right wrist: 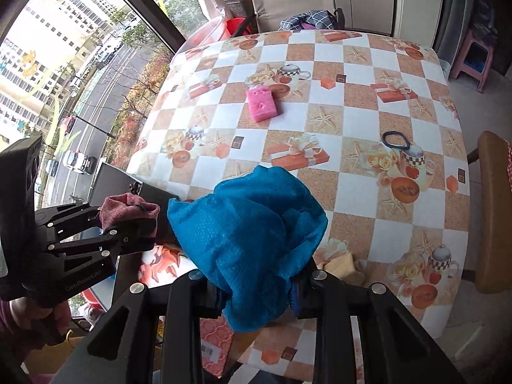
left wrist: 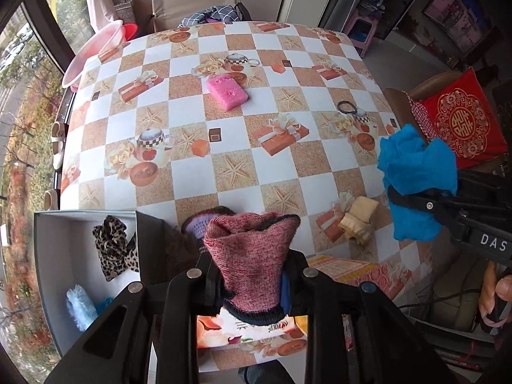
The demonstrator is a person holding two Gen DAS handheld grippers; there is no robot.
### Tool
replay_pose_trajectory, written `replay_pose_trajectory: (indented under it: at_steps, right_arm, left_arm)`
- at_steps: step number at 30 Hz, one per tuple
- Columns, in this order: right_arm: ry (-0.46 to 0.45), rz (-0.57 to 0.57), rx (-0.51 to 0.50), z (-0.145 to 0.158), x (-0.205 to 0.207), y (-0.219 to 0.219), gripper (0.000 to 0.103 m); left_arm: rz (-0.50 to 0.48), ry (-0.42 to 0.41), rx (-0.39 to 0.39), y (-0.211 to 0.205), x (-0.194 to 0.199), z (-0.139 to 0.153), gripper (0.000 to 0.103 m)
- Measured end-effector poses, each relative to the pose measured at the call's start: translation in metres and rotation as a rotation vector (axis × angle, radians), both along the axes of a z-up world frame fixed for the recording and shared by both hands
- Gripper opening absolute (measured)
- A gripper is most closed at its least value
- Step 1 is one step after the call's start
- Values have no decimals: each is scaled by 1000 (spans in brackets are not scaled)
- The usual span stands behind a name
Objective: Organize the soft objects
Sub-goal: 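Carry the pink sock and blue cloth over the white box with both tools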
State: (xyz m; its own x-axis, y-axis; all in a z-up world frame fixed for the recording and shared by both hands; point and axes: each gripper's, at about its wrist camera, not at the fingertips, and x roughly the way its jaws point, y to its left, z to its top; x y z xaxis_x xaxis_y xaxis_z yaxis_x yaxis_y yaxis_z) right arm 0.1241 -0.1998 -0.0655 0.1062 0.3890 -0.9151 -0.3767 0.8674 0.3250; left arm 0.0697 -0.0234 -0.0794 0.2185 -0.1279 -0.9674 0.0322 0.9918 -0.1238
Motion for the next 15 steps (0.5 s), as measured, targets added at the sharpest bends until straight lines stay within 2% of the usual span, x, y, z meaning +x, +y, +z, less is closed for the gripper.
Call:
replay_pose_trajectory:
  at_steps: [8,15]
  right_arm:
    - [8,31,9,28,-54,28,30]
    - [19,104,40,44,-94,73,30]
  left_arm:
    - [15,-7,-60,14,-61,17,28]
    - [68,-17,-77,40,-102,27,28]
